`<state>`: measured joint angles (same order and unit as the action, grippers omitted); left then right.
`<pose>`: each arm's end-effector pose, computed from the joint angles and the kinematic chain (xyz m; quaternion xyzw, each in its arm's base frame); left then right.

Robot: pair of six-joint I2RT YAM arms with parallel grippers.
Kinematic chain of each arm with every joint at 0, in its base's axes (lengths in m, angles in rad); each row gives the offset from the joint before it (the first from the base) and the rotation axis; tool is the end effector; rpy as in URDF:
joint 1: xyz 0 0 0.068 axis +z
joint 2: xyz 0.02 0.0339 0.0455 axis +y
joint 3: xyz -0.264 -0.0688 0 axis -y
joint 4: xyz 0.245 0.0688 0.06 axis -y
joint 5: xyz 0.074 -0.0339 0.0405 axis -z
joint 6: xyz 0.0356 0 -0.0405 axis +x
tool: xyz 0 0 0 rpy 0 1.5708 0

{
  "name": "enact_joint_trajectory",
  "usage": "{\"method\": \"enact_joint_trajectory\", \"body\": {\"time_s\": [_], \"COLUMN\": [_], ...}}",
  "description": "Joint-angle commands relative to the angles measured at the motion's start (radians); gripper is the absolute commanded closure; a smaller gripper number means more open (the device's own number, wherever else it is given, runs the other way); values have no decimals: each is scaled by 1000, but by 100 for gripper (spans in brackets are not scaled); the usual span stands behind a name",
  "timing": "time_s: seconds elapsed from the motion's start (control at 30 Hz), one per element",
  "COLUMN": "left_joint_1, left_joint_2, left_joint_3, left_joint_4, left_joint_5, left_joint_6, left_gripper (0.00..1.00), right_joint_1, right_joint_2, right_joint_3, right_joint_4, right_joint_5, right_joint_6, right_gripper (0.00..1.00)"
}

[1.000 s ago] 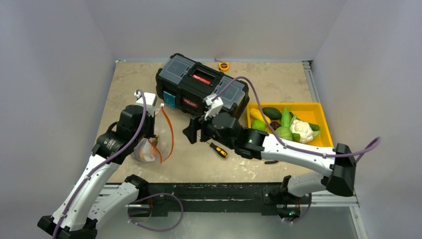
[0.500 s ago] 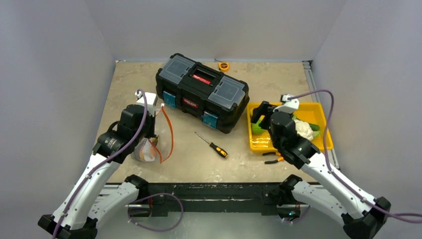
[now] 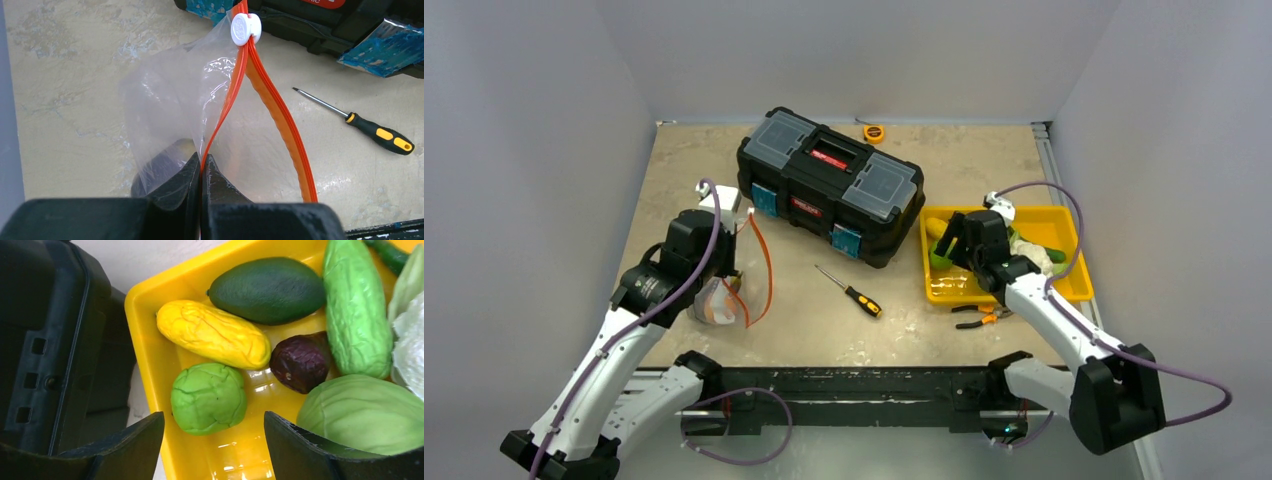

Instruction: Place the food in the zip-top bag and seal the zipper

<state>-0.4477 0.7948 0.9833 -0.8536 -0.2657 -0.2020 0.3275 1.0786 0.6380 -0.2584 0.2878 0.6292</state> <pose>0.1390 -0.0564 0.3399 0.0517 0.8917 -0.0255 0.4490 0.2165 0.0629 0.2264 0.1947 0.8778 0.0769 0.4308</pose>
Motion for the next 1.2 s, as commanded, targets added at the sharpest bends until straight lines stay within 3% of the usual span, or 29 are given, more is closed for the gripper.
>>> {"method": "enact_joint_trajectory", "body": {"time_s": [0.0, 0.53, 1.1, 1.17], "left_joint_1": [-3, -3, -3, -3], "left_joint_2": [0, -1, 2, 3], "left_joint_3": [4, 2, 4, 2], "left_joint_4": [22, 22, 22, 23], "left_joint_5": [-9, -12, -5, -4], "left_joint_6": [-13, -13, -13, -13], "left_gripper": [100, 100, 100, 100], "right_joint_1": [-31, -62, -65, -65], "right_joint_2": [23, 172, 214, 211], "right_joint_3": [-12, -7, -36, -34], "right_joint_4": [105, 172, 202, 200], "right_joint_5": [-114, -151, -111, -110], "right_joint_6": [24, 14, 8, 7], "right_gripper": [27, 24, 32, 38]}}
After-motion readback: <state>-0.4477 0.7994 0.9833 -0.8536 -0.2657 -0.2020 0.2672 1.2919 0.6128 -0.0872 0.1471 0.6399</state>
